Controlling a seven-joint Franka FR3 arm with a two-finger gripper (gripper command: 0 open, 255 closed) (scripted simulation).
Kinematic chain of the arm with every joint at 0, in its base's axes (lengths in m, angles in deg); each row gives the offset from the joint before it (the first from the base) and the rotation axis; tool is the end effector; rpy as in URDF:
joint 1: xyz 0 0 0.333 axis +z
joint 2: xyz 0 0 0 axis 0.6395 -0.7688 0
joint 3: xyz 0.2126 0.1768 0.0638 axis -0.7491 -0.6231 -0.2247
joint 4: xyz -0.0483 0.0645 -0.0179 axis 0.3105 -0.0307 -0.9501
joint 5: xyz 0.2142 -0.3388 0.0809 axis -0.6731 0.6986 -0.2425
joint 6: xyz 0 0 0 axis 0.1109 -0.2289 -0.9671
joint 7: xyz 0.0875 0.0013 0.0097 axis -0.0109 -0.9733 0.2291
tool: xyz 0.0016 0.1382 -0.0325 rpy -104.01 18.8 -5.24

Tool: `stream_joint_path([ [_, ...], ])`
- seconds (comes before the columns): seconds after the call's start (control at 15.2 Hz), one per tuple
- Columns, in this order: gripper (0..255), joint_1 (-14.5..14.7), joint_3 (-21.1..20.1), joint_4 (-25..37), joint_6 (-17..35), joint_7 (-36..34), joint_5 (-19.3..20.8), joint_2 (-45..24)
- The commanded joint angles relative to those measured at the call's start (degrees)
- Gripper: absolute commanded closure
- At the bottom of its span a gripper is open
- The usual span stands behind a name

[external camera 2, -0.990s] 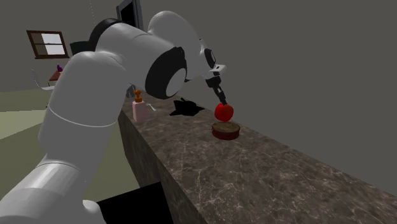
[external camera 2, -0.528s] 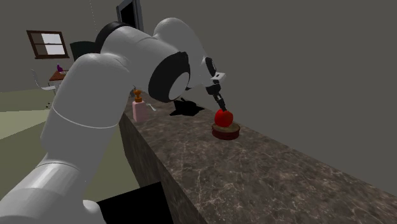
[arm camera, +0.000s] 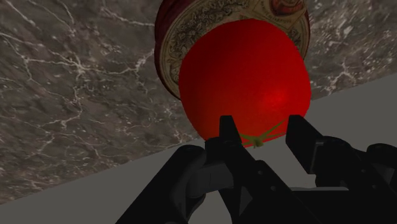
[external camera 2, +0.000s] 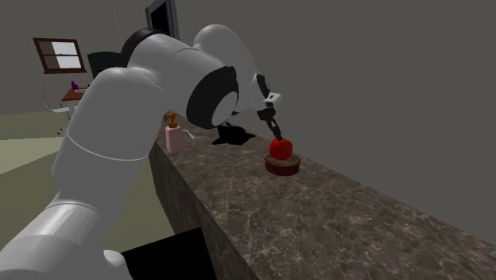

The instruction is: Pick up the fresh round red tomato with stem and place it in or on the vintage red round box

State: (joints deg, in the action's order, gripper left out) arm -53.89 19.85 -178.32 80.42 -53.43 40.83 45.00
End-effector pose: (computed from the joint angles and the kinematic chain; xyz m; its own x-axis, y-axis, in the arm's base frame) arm 0.5883 0.3721 0.3590 0.8482 -0.2574 0.4630 -0.2569 -0.9642 -0.0655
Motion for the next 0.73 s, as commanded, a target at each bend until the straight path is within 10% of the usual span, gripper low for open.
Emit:
stream_joint_path([
  [0.0,0,0.0,0.0,-0.1,0.0,0.0,0.0,0.0],
  [0.66,0,-3.1,-4.2,-1.3,-2.6,1.9,-5.0,5.2],
])
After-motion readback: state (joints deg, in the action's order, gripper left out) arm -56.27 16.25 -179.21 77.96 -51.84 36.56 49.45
